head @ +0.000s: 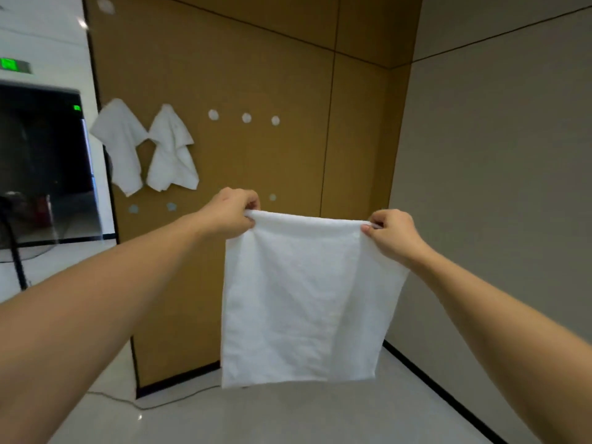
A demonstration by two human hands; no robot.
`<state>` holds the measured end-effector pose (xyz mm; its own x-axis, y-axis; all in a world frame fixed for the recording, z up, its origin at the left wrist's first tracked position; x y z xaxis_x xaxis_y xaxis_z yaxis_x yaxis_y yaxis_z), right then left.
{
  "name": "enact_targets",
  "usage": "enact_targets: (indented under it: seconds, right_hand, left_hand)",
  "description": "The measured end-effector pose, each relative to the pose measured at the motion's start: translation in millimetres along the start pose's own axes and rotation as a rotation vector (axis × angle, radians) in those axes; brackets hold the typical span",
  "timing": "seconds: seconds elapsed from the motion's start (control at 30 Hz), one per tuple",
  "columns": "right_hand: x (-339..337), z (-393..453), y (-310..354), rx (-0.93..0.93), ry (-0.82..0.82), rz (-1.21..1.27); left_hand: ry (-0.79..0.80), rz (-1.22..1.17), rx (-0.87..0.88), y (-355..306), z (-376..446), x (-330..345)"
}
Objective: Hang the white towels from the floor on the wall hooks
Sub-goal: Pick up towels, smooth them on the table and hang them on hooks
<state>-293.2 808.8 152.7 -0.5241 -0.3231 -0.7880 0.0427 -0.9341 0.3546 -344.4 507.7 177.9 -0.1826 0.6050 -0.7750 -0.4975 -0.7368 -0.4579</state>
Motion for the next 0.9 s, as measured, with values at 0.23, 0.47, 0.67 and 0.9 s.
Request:
enact_targets:
  seconds: [0.23,0.47,0.67,0.9]
  right_hand:
    - [84,125,32,-0.073,-0.012,0.151]
    - [169,239,80,-0.174,0.035,0.158]
    - [228,356,149,-0.293,0.026,0.163]
    - [282,489,199,-0.410,-0.123,0.220]
  left_hand:
    - [-0.091,0.110,-0.122,61,74,-10]
    - [0.021,0.246,-0.182,164,168,-9]
    - [-0.138,0.300,-0.289,256,278,-33]
    - [-0.489,0.162,-0.229,328,395,-78]
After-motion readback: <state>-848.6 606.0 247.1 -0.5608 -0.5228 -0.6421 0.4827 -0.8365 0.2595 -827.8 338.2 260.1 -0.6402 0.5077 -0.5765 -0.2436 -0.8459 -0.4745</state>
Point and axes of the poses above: each hand's wrist, its own z-axis towards the middle knuckle, its own x-axis out of the palm, y = z × x, the point moved 4 cm from there along z, towards the middle knuckle, and after that the axes turned 13 degrees about -z, right-handed, at the moved point
